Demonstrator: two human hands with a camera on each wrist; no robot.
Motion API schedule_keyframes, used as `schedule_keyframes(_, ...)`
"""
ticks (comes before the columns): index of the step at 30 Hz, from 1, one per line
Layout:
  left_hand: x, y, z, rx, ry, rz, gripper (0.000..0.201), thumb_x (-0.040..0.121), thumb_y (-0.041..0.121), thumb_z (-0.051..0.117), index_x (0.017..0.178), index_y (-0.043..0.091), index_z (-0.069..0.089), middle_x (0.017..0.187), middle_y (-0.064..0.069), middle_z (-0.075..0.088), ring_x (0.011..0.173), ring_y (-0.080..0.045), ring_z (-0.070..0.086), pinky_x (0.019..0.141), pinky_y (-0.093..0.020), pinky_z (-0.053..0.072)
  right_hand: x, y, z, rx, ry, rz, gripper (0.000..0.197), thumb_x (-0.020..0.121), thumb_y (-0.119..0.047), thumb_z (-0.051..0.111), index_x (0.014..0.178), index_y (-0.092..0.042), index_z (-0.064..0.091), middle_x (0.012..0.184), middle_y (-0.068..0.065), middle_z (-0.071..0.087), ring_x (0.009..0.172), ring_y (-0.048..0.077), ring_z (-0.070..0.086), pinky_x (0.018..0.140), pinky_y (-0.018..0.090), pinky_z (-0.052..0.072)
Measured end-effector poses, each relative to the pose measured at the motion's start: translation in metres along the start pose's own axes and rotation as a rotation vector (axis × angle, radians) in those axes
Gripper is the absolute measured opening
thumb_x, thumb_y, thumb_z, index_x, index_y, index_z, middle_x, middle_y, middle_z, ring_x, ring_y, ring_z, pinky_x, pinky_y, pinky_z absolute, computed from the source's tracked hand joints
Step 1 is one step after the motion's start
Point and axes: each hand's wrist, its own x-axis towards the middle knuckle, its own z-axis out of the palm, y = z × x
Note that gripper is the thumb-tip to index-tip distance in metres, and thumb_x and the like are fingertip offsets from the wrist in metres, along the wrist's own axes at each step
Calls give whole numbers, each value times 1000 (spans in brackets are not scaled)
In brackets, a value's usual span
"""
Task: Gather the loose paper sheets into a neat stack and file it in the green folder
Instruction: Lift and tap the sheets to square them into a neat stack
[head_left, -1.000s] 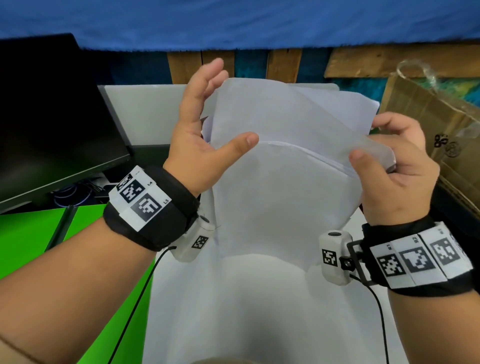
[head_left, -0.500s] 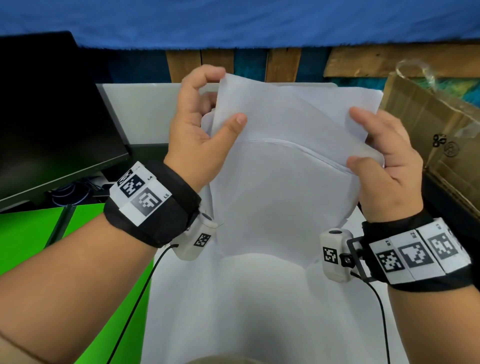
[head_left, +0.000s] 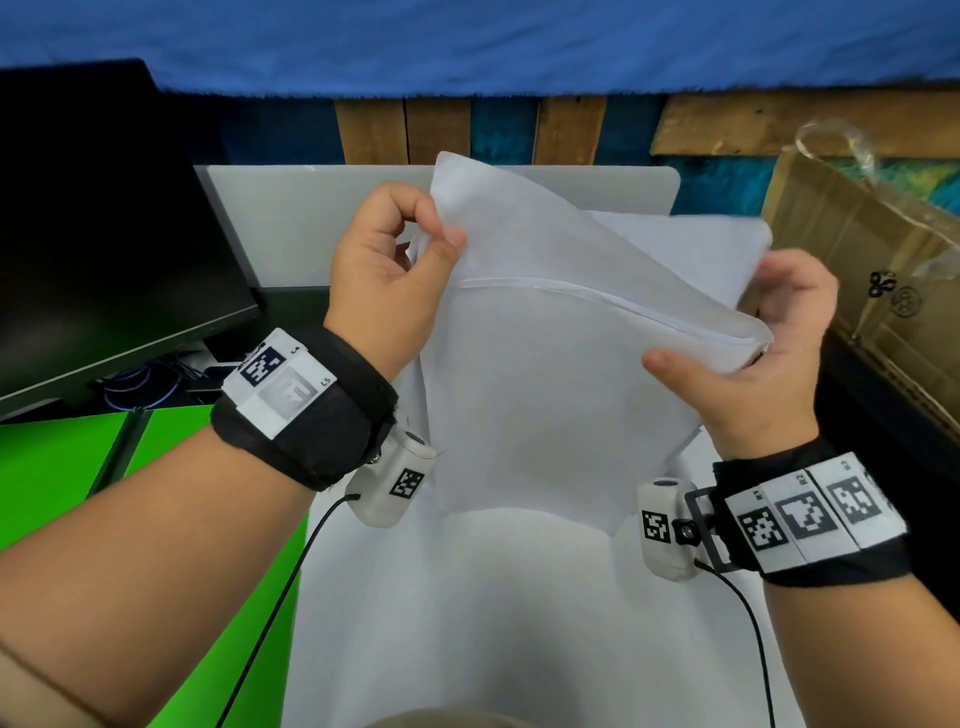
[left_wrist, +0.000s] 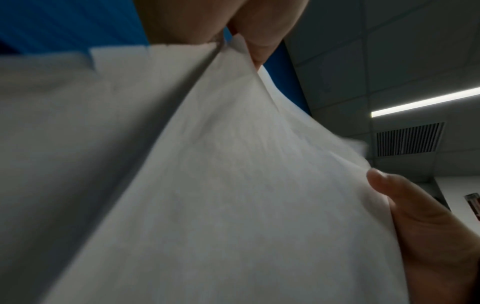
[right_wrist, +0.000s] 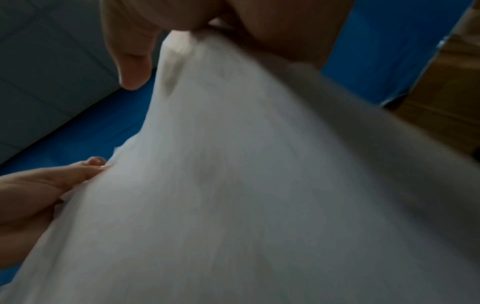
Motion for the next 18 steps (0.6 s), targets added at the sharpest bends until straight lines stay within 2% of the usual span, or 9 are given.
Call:
schedule_keyframes(3,0,-5,-2,-42,-6,-10,32,84,0,57,82,28,41,86,7,47,73,6,55,66,-10,47,-9,10,3,77,16,238,79,55,-16,81,118,-25,35,116,0,53,107,9,58,90,33,53)
schedule_keyframes(5,-2,-10,-4,-98,7,-18,33,83,1,58,90,28,39,91,5,45,79,6,55,70,-12,48,-17,12,11,91,66,428,51,64,-2,79,106,-20,56,100,-5,68,95,8,66,86,30,56)
schedule_keyframes(7,-5,-18,-8,-175,-34,-72,35,81,23,67,101,29,38,102,0,51,90,1,60,78,-18,52,-21,11,16,87,173,487,33,71,4,73,89,-23,64,77,-14,71,76,-2,68,75,18,57)
schedule_keyframes(9,-9,-26,-14,-149,-123,-162,60,61,53,76,107,32,44,109,2,57,100,-6,62,83,-23,53,-18,5,19,127,264,483,31,74,4,71,86,-23,64,69,-18,71,71,-4,68,68,13,55)
schedule_keyframes(10,-13,-31,-17,-99,-170,-228,65,52,56,79,104,33,49,106,8,61,96,-3,64,82,-22,53,-14,1,18,147,305,470,30,75,4,71,86,-23,63,68,-20,71,70,-5,68,65,11,53)
schedule_keyframes(12,-23,-44,-19,53,-236,-363,53,51,41,86,94,34,57,95,16,65,84,7,65,81,-22,53,-8,-8,15,183,370,427,29,76,3,70,86,-23,62,68,-23,71,70,-6,68,64,9,51)
schedule_keyframes(14,-34,-54,-16,141,-269,-418,33,69,19,78,90,35,59,92,17,65,78,12,64,81,-24,51,-6,-18,17,232,416,380,28,77,3,69,91,-22,63,73,-18,73,75,-4,69,68,12,52)
schedule_keyframes(16,-46,-60,-12,166,-264,-421,21,80,13,68,90,31,62,92,12,66,79,10,62,79,-20,50,-10,-23,23,291,423,354,28,80,3,67,96,-20,63,83,-11,73,84,3,70,76,19,55)
schedule_keyframes(18,-57,-67,-8,170,-232,-465,21,81,13,67,101,21,63,96,6,66,85,4,61,74,-9,50,-17,-22,31,300,413,352,26,80,-3,68,97,-22,62,90,-8,72,90,10,69,81,26,55)
